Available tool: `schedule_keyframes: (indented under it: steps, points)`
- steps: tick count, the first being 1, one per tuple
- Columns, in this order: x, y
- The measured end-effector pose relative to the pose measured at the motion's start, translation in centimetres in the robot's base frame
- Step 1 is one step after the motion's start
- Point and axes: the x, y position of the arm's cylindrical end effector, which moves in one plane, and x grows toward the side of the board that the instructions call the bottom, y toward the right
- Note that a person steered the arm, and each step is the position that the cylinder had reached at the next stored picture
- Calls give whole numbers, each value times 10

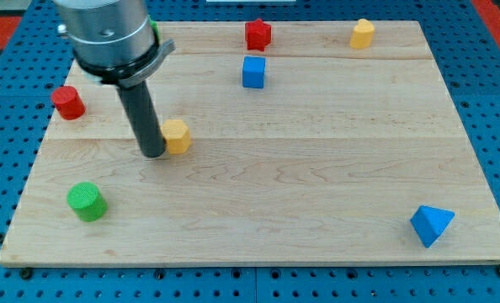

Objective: Place the hexagon to the bottom of the cube

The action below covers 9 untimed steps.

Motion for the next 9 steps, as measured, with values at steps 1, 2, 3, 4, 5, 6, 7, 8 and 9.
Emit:
schedule_keyframes:
  steps: [1, 2, 3, 4, 5, 6, 7, 8, 9]
  points:
    - [-16, 33]
    - [-18, 74]
    - [-28, 86]
    - [-20, 17]
    - [-44, 10]
    - [-51, 54]
    - [-51, 97]
    - [-47, 83]
    - [-37, 13]
